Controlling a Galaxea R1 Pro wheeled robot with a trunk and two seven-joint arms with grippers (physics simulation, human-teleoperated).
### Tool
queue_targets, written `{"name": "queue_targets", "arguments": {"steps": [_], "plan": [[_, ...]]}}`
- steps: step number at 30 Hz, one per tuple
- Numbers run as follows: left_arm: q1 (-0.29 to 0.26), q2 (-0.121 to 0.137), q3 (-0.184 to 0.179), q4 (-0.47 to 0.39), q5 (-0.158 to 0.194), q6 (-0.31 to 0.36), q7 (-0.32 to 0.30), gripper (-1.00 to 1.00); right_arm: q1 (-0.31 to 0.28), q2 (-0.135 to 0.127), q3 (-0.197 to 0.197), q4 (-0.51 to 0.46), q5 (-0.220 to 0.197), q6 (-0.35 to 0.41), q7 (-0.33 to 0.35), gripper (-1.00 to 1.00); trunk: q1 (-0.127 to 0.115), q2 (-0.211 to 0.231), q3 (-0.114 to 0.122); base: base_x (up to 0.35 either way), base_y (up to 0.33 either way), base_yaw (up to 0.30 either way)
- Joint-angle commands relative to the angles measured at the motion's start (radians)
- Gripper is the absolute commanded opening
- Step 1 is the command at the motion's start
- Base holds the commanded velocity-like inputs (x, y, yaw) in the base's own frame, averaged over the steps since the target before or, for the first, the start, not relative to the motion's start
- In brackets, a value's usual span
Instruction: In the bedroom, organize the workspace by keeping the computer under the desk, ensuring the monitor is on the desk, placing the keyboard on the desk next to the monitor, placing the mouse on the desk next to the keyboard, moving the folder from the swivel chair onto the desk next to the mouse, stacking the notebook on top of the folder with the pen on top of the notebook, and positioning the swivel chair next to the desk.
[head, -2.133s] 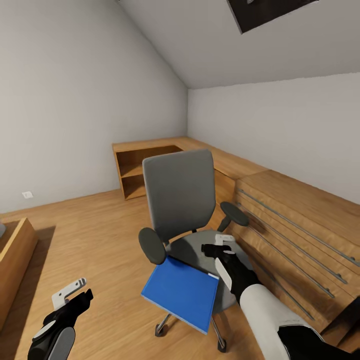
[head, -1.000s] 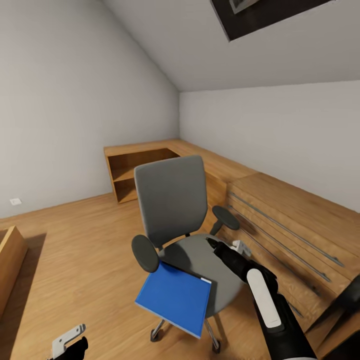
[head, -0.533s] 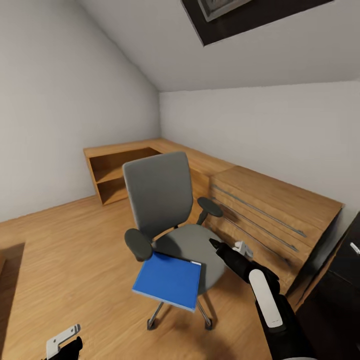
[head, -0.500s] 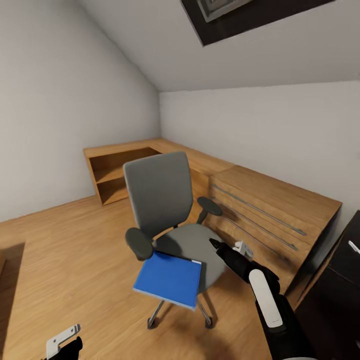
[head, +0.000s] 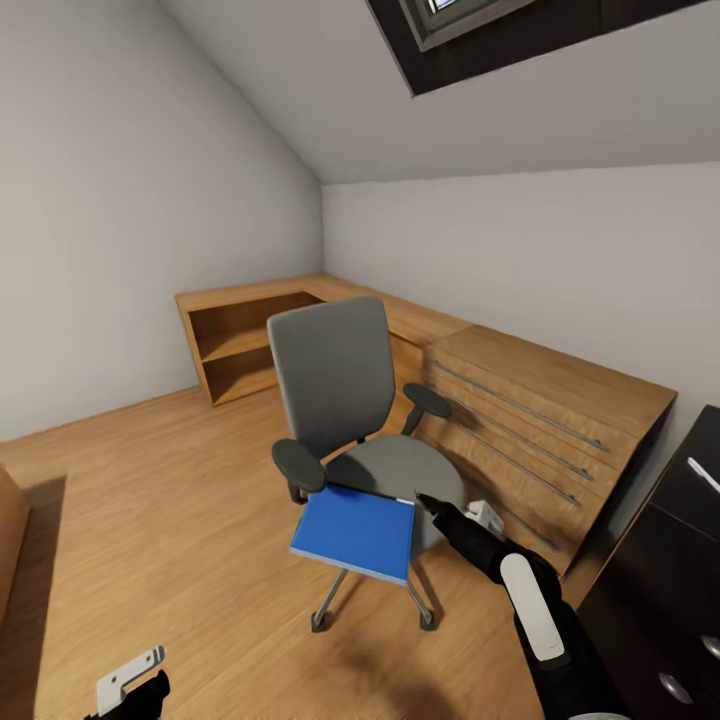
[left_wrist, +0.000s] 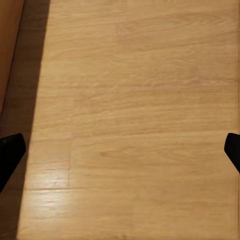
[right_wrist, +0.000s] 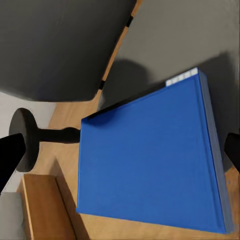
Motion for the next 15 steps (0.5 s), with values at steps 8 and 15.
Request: {"name": "queue_targets", "arguments": {"steps": [8,15], "plan": [[0.0,-0.007,-0.002,-0.003,0.005,0.004,0.003,1.0,-0.001,0.0,-0.023,0.005,-0.003,-0.016,0.002,1.0,0.031,-0.057,-0.026,0.0,0.0,0.0],[0.0,-0.008,-0.002,-0.003,0.004,0.004,0.003,1.0,-0.001,-0.001,-0.023,0.015,-0.003,-0.059,0.003,1.0,0.058,-0.106,-0.048,0.0,0.0,0.0]]}}
